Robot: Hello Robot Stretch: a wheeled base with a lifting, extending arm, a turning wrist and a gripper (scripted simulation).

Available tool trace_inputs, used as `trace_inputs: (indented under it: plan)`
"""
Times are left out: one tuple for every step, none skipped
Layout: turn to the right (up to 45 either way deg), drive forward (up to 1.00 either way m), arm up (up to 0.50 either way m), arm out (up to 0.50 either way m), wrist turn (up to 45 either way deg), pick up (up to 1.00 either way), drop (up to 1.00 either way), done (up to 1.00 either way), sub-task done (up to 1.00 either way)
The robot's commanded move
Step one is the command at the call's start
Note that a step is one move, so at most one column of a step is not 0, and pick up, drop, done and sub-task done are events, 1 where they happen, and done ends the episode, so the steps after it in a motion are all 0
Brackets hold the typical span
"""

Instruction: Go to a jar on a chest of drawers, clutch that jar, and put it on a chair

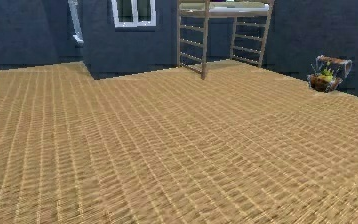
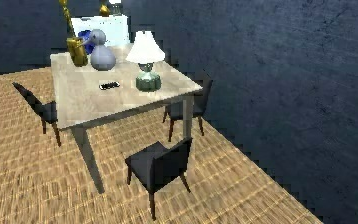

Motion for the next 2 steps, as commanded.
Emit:
trace_inputs:
  plan:
    - [18.0,0.0,0.0,0.0,0.0,0.0,0.0,0.0,0.0]
    - [0.0,1.0,0.0,0.0,0.0,0.0,0.0,0.0,0.0]
